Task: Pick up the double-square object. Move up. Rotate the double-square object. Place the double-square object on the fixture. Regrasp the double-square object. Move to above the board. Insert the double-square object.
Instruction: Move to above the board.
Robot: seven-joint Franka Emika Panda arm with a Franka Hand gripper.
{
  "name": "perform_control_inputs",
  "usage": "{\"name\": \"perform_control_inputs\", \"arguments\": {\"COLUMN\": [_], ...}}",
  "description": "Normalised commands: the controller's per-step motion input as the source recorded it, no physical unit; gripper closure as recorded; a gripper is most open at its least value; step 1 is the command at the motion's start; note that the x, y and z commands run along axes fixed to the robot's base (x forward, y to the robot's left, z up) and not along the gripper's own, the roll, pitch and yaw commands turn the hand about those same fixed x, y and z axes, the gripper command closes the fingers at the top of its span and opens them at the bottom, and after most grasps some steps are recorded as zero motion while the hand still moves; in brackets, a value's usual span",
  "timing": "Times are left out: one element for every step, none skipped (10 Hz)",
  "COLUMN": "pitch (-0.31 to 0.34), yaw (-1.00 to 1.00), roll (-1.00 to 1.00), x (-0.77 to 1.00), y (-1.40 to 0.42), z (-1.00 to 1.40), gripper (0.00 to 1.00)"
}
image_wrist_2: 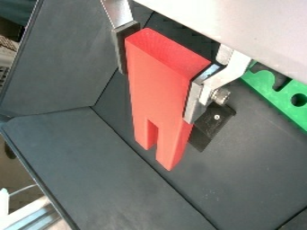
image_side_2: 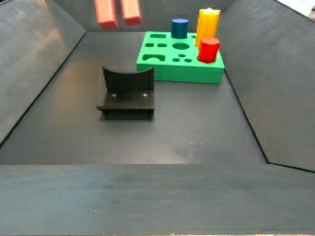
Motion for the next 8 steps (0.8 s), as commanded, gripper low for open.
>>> {"name": "perform_control_inputs", "arguments": {"pitch": [-0.12,-0.156,-0.172,-0.18,-0.189,-0.2,-0.21,-0.213], "yaw": [0.0,-0.01,-0.01,-0.02,-0.03,-0.04,-0.05,-0.06], "roll": [-1.0,-1.0,-1.0,-1.0,-1.0,-1.0,-1.0,-1.0], "x": [-0.65,-0.71,-0.72,-0.73,-0.76,-0.79,-0.7,-0.56], "y": [-1.0,-1.0,-1.0,-1.0,-1.0,-1.0,-0.82,-0.64], "z": [0.17,0.18,0.16,0.16,0.17,0.17,0.14,0.1], "gripper": [1.0,1.0,1.0,1.0,1.0,1.0,1.0,1.0]}}
